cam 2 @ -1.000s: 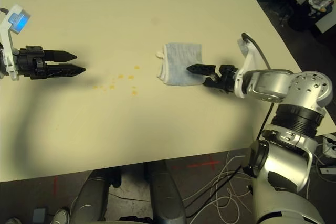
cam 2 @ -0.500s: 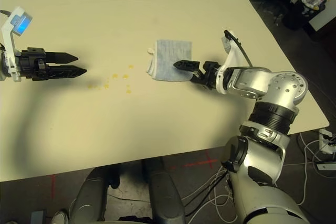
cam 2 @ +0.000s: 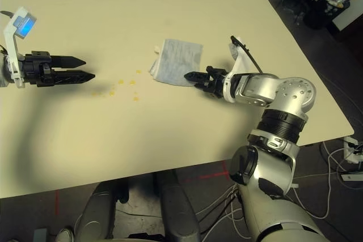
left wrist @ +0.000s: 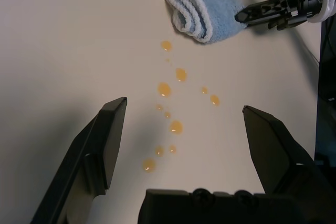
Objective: Wipe the water off the table with a rag.
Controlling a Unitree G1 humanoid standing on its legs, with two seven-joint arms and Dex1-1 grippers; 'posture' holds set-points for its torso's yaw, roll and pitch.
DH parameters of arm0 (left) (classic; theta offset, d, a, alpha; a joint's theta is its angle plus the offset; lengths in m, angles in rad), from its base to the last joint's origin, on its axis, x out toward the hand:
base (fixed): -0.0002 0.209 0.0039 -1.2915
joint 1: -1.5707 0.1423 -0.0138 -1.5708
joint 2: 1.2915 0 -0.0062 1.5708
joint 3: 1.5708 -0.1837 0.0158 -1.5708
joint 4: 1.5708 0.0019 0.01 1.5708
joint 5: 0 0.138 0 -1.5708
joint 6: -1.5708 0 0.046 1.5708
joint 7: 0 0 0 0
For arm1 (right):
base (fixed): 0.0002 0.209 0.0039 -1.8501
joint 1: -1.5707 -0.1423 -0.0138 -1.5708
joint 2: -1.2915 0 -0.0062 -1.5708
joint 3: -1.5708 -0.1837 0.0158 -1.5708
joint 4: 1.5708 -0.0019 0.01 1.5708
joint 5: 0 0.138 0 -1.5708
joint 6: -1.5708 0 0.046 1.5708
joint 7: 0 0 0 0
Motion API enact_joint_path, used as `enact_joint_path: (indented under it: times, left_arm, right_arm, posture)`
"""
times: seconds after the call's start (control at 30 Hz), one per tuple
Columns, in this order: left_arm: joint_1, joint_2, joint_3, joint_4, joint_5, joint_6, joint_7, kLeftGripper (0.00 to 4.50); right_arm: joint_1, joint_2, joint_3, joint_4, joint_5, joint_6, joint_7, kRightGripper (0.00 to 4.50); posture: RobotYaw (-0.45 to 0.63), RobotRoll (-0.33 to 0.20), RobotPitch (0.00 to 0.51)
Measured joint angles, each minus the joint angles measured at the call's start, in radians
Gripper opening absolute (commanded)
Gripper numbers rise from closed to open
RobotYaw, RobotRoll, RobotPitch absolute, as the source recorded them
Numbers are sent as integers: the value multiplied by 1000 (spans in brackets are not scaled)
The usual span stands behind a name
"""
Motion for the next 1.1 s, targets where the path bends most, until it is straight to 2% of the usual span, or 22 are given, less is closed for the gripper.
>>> enact_joint_path:
  times: [0.33,0.43,0.5,0.63,0.8,0.93,1.1]
  left_arm:
    - [0,0,2,0,-1,0,11,4500]
    - [0,-4,4,-2,-2,1,19,4500]
    - [0,-9,4,-6,-4,3,21,4500]
    - [2,-11,8,-7,-5,3,27,4500]
    - [-2,-26,8,-3,-3,-5,28,4500]
    - [-3,-27,8,5,0,-13,28,4500]
    - [-3,-29,8,8,2,-17,27,4500]
  right_arm:
    - [-5,5,7,-12,-64,1,70,28]
    - [-1,-47,66,-20,-48,2,126,28]
    - [23,-114,141,-46,1,0,183,28]
    - [93,-258,324,-137,180,2,311,28]
    - [103,-317,493,-236,427,3,370,28]
    - [103,-366,555,-255,503,3,377,28]
    - [40,-356,566,-241,480,3,384,28]
  posture:
    - [-21,0,381]
    - [-21,0,381]
    - [-29,0,381]
    - [-42,0,379]
    - [-44,0,380]
    - [-42,0,379]
    - [-42,0,372]
